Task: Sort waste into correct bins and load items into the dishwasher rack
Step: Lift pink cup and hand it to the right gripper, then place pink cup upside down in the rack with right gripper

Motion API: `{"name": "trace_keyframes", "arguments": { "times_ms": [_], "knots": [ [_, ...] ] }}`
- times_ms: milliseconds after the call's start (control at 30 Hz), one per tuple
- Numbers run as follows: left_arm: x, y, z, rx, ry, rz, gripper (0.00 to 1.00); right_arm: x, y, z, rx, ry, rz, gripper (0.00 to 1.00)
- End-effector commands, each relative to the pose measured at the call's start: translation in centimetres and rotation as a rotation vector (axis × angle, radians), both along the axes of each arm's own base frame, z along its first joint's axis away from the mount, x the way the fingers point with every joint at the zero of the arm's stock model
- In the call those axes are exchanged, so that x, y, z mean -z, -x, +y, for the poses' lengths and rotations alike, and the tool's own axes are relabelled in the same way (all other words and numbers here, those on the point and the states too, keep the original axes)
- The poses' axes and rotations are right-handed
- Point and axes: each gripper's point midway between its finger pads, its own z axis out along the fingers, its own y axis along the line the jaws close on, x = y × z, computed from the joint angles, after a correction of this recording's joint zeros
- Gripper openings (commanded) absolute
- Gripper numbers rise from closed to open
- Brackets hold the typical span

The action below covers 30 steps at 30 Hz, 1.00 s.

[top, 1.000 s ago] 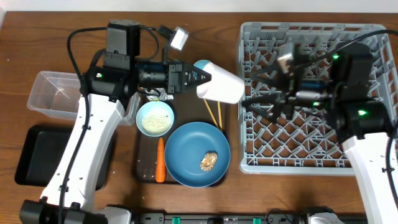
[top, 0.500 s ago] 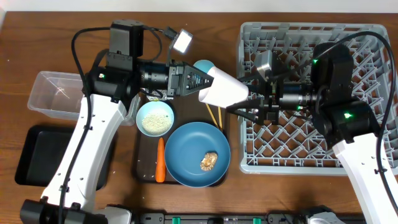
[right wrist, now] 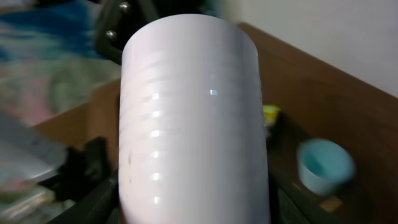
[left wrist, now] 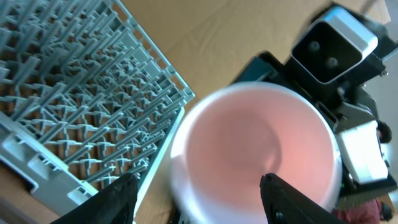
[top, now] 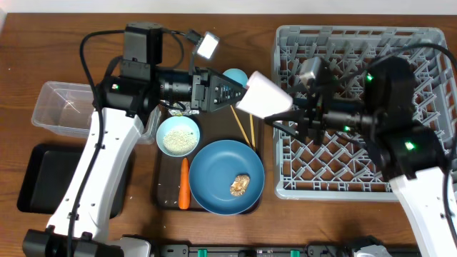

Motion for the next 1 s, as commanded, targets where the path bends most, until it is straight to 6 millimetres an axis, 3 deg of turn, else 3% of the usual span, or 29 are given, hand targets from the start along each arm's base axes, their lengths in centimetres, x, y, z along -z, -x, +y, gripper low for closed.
{"name": "trace_keyframes", "arguments": {
  "times_ms": [0,100,200,333,500,667,967],
  "knots": [
    [-0.4,-0.8,1.1,-0.042,0.000,0.001,0.65,-0.6,-2.1,-4.5,0.347,0.085,0.008,0.51],
    [-0.4,-1.2,1.8,-0.066,0.001,0.013,0.65,0.9,-3.1,-10.9,0.719,0.144,0.121,0.57],
    [-0.4,-1.4,2.1,-0.075,0.001,0.016,0.65,3.1,-2.6,-16.7,1.035,0.152,0.287,0.51],
    [-0.4,-1.4,2.1,-0.076,0.001,0.021,0.65,6.7,-0.4,-22.7,1.313,0.178,0.513,0.51],
    [-0.4,-1.4,2.1,-0.076,0.001,0.023,0.65,9.5,0.9,-27.2,1.469,0.196,0.677,0.52],
    [-0.4,-1.4,2.1,-0.077,0.001,0.027,0.65,12.5,1.0,-29.3,1.514,0.211,0.840,0.53],
    [-0.4,-1.4,2.1,-0.077,0.001,0.027,0.65,18.1,-0.3,-27.4,1.314,0.261,1.098,0.54]
  ]
}}
